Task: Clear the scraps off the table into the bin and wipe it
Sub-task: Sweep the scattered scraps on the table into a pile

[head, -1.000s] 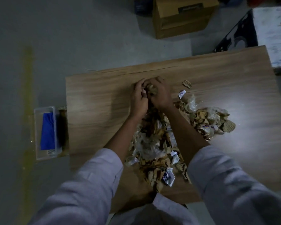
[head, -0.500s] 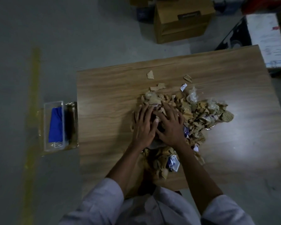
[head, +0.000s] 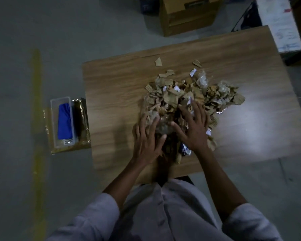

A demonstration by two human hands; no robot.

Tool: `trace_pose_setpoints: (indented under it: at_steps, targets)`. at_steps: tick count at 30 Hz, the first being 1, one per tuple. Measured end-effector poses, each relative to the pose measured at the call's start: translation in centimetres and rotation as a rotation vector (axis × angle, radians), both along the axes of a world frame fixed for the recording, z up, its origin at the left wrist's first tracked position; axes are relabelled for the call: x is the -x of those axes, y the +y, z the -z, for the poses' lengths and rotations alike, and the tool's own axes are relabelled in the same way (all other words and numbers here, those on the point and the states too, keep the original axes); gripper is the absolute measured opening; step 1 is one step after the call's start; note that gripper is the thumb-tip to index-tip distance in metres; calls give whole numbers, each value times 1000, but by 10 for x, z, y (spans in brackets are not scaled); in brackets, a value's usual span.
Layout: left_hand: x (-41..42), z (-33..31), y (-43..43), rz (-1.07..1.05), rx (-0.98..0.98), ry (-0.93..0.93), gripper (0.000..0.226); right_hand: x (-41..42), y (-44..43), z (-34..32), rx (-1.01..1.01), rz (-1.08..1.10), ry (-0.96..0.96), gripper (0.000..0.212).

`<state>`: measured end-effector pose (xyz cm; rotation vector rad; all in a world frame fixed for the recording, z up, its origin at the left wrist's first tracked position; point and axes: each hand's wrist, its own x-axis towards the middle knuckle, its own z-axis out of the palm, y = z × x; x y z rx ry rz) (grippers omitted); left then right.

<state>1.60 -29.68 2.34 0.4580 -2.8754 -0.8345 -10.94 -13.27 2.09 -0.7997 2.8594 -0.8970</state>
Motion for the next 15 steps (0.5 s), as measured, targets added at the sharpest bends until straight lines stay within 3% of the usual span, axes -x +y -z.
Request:
trace_pose_setpoints:
  at_steps: [3,6,9,11,15]
  targets:
    - [-43,-1,22,13,-7,-128,63,-49,36,12,56,237,-121,73]
    - [-49,11,38,-175,-306,-332,73,-79,61,28,-9,466,-366,104]
    - [-37,33,51,-309,-617,-432,89,-87,70,40,-105,419,-504,124]
    - [-25,36,58,-319,-653,-470,93,-92,65,41,-147,330,-501,127]
    - [-2,28,69,-265,-603,-481,78,-101,44,49,-112,221,-489,121]
